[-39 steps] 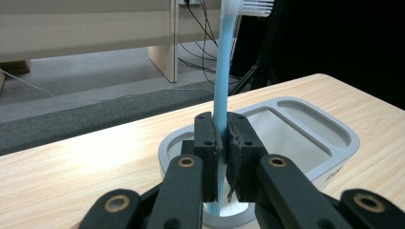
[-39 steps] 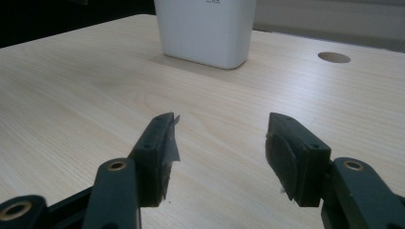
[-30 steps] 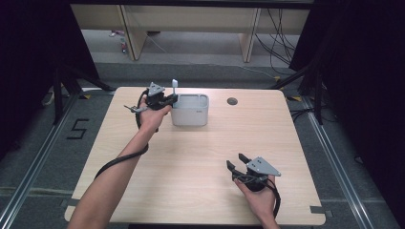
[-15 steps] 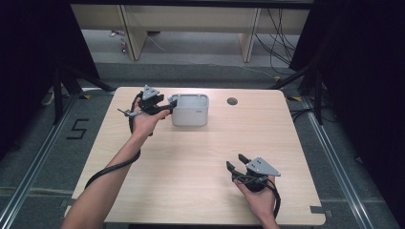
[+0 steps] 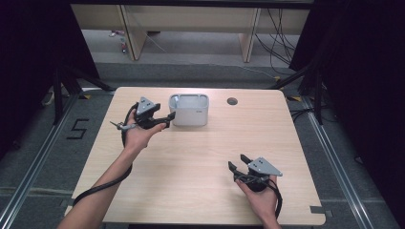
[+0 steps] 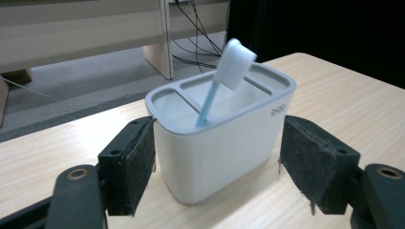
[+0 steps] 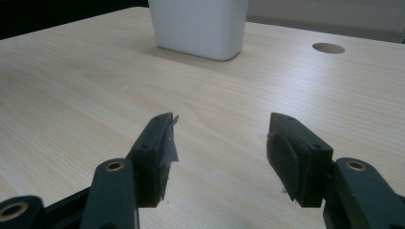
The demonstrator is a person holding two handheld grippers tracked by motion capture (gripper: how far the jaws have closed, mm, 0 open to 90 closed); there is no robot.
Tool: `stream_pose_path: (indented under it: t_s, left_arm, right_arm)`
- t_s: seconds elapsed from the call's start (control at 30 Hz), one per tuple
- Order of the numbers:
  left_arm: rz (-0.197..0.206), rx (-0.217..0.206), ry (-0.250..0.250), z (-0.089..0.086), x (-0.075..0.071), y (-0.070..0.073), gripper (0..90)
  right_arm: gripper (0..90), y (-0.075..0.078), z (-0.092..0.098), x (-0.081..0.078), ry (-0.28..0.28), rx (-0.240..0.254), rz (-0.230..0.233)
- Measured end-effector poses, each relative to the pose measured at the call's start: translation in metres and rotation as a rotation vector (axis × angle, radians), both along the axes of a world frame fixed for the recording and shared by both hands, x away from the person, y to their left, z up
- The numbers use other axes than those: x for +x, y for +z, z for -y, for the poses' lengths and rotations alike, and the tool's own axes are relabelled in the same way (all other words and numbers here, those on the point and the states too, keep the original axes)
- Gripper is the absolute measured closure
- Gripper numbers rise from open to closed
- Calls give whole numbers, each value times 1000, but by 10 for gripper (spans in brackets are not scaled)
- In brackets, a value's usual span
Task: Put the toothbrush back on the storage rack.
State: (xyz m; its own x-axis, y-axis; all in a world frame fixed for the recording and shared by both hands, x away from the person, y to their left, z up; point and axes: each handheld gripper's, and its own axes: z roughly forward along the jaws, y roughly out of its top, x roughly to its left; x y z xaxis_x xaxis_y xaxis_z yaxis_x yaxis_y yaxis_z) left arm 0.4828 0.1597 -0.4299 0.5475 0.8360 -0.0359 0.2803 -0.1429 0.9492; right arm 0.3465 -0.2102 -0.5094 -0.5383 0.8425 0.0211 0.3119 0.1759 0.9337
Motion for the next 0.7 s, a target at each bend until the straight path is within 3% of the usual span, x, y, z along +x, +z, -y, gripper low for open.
stream_pose_path:
  t_s: [0.07,0.2,0.23,0.3,0.33,0.7]
  left_arm:
    - [3,9,-5,-2,-6,-1,276]
    - [11,7,-13,-5,-14,-2,284]
    - [14,6,-13,-7,-20,-4,285]
    - [16,10,-15,-8,-23,-5,286]
    - [13,7,-16,-10,-29,-7,288]
    - [3,-12,-11,-23,-58,-19,298]
  right_arm:
    - [433,1,1,0,-10,-13,1]
    - [433,1,1,-1,-2,4,-20]
    - [432,1,-1,-3,-9,28,-43]
    - [432,1,-1,-4,-22,21,-50]
    - [432,0,-1,-2,-5,17,-33]
    - [428,1,-1,-3,-22,8,-41]
